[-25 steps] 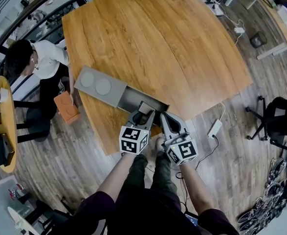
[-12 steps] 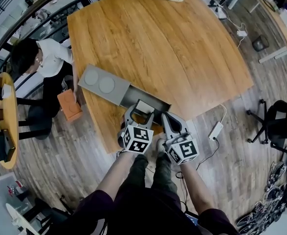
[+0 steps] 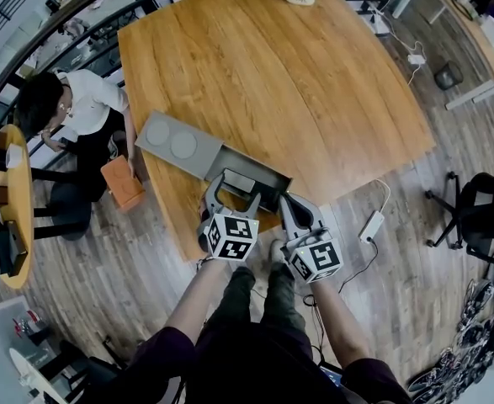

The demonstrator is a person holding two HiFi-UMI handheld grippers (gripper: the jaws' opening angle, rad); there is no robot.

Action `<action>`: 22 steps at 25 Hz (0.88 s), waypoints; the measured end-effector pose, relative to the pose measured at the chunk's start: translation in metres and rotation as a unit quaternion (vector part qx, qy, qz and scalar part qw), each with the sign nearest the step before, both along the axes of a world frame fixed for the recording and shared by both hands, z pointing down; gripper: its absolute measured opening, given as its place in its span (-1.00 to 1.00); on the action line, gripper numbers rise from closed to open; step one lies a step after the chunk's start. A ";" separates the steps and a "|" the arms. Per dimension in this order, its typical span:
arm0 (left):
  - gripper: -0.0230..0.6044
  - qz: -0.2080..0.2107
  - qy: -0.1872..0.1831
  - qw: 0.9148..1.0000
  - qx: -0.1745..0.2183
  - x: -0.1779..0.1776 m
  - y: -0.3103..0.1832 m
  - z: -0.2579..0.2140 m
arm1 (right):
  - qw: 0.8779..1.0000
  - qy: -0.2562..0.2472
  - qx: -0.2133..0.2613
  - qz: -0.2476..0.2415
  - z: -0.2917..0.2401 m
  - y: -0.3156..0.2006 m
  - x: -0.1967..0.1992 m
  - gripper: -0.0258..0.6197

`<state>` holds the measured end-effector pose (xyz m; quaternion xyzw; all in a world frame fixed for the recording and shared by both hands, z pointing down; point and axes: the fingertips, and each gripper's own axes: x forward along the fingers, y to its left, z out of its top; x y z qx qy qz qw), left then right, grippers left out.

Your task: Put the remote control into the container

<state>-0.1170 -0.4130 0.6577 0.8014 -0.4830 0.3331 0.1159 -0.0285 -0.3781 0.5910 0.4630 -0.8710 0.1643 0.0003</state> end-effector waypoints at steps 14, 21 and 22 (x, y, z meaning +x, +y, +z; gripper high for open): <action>0.24 0.002 0.102 0.989 0.103 0.030 0.021 -0.084 | 0.999 0.001 0.028 -0.023 -0.046 0.017 0.007 -0.86; -0.13 0.002 0.138 0.978 0.154 0.034 0.043 -0.139 | 0.998 -0.004 0.053 -0.039 -0.085 0.035 0.006 -0.86; -0.23 0.002 0.141 0.977 0.162 0.034 0.046 -0.146 | 0.998 -0.006 0.057 -0.041 -0.091 0.037 0.005 -0.86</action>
